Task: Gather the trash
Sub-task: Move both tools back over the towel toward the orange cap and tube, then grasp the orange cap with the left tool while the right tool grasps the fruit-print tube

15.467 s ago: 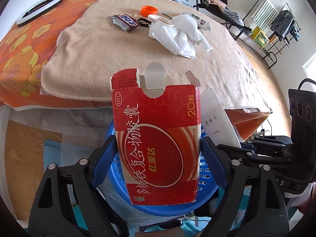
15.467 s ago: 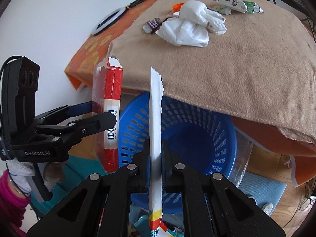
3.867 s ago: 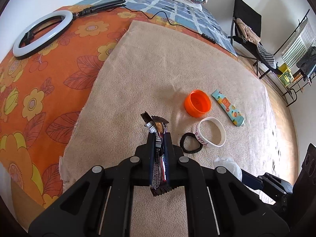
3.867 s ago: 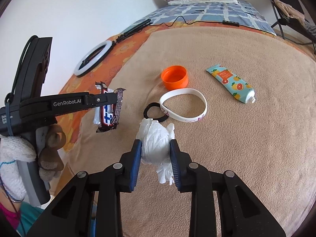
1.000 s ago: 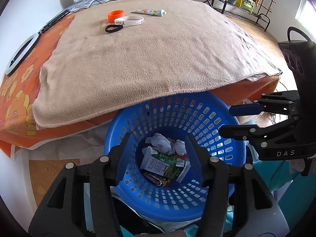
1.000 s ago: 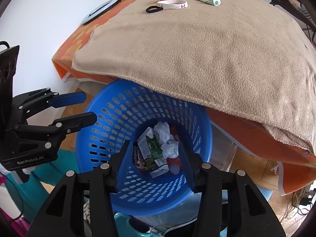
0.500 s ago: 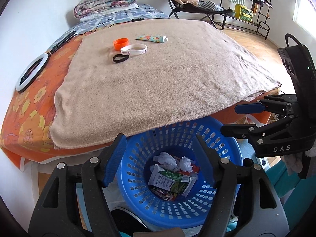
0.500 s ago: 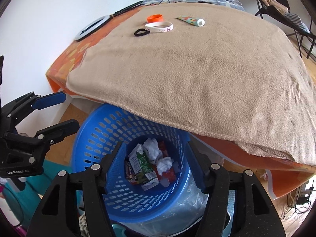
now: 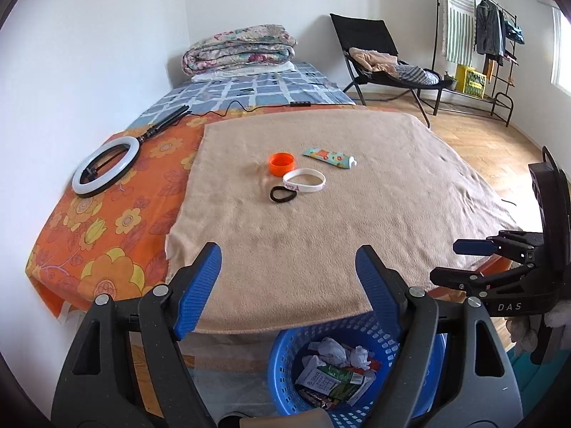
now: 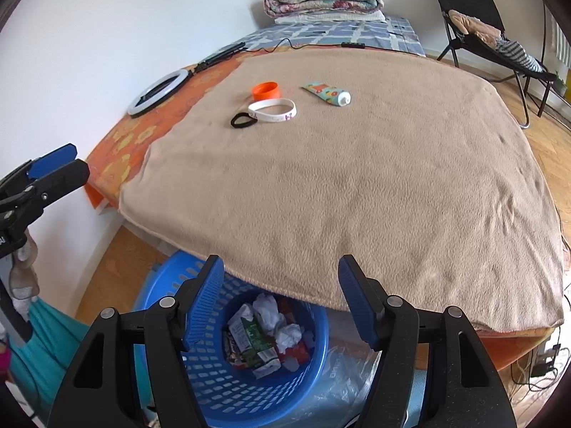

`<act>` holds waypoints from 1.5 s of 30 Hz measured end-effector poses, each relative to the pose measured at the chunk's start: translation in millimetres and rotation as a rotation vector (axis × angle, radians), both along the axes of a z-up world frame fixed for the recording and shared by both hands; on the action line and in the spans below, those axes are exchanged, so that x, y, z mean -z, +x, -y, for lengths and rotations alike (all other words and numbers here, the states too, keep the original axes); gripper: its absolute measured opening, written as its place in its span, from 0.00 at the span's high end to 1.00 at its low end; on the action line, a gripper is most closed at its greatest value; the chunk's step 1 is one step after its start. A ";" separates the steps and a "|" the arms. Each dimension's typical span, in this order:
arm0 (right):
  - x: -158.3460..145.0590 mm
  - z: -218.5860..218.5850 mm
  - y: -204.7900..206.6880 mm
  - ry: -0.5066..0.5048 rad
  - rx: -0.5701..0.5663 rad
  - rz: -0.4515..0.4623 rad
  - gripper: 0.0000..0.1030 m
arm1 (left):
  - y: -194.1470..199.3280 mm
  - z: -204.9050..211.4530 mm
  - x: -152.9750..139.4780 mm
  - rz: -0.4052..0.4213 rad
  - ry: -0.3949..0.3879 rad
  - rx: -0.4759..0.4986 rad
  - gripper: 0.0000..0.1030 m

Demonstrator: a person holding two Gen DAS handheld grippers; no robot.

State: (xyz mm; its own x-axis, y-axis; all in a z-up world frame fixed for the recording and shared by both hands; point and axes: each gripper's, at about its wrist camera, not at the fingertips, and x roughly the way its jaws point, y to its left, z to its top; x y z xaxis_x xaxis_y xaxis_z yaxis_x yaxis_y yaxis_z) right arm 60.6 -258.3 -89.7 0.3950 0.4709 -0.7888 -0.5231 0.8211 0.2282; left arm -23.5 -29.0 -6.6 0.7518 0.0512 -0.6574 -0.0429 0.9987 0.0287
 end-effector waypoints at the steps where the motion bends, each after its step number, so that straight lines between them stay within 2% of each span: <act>1: -3.6 -1.6 2.3 0.005 -0.001 0.006 0.33 | 1.8 -2.9 -3.6 0.007 0.000 -0.008 0.22; 12: -34.9 -24.5 30.9 -0.007 -0.039 0.097 0.29 | 27.4 -18.8 -18.0 0.024 0.021 -0.032 0.22; 15: -38.7 -26.8 41.0 -0.009 -0.041 0.123 0.25 | 44.8 -30.3 -15.2 -0.017 -0.028 -0.030 0.22; 25: -41.1 -28.9 103.8 0.016 -0.012 0.137 0.25 | 109.4 -76.1 0.1 -0.099 -0.190 -0.080 0.22; 29: -39.8 -30.4 136.7 0.050 0.015 0.098 0.25 | 142.4 -79.8 16.2 -0.152 -0.250 -0.080 0.23; 36: -20.0 -37.2 189.5 0.051 0.040 0.012 0.25 | 197.3 -60.9 37.7 -0.186 -0.220 -0.042 0.28; 40: -5.2 -43.1 211.0 0.025 0.046 -0.006 0.25 | 227.5 -48.1 55.8 -0.228 -0.219 -0.019 0.37; 45: 12.0 -55.6 226.5 -0.004 0.027 -0.023 0.25 | 258.2 -42.7 78.2 -0.269 -0.215 -0.026 0.37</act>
